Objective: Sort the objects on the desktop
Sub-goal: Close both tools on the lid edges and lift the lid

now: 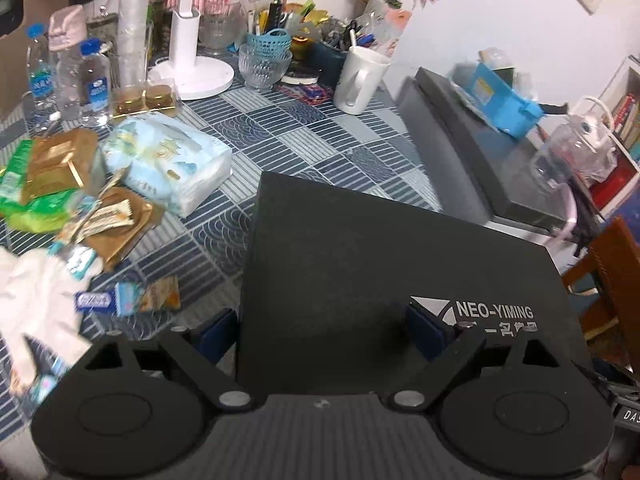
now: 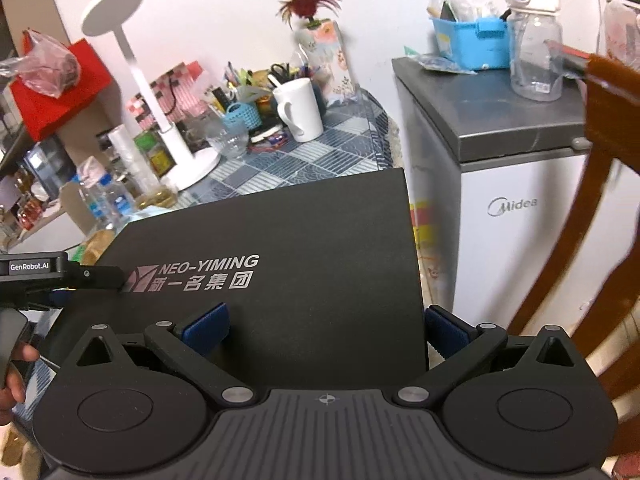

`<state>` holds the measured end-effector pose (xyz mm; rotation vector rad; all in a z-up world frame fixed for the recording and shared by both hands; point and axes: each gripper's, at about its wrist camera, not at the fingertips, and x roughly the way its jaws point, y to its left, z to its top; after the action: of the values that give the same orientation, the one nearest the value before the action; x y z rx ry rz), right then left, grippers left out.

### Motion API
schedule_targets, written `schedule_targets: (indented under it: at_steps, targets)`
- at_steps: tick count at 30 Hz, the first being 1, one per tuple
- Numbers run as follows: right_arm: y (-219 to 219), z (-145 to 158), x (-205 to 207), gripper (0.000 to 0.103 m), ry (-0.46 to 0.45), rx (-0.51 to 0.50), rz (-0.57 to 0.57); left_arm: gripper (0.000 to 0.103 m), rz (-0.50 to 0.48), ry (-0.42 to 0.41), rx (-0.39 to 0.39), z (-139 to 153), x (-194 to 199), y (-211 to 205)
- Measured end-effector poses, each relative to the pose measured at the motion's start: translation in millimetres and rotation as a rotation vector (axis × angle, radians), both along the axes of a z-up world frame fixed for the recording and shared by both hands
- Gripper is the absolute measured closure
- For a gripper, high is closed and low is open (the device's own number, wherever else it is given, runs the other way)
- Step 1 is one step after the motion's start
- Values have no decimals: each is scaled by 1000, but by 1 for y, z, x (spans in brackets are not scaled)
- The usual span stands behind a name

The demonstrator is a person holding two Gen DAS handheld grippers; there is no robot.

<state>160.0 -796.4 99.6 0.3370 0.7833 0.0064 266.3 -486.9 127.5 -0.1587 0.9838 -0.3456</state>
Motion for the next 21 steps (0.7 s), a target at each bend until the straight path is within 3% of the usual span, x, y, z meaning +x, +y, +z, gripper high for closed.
schedule_targets:
  at_steps: [21]
  targets:
    - [68,86,-163,0,-47,-27,34,0,20,-62,-21,75,-167,75]
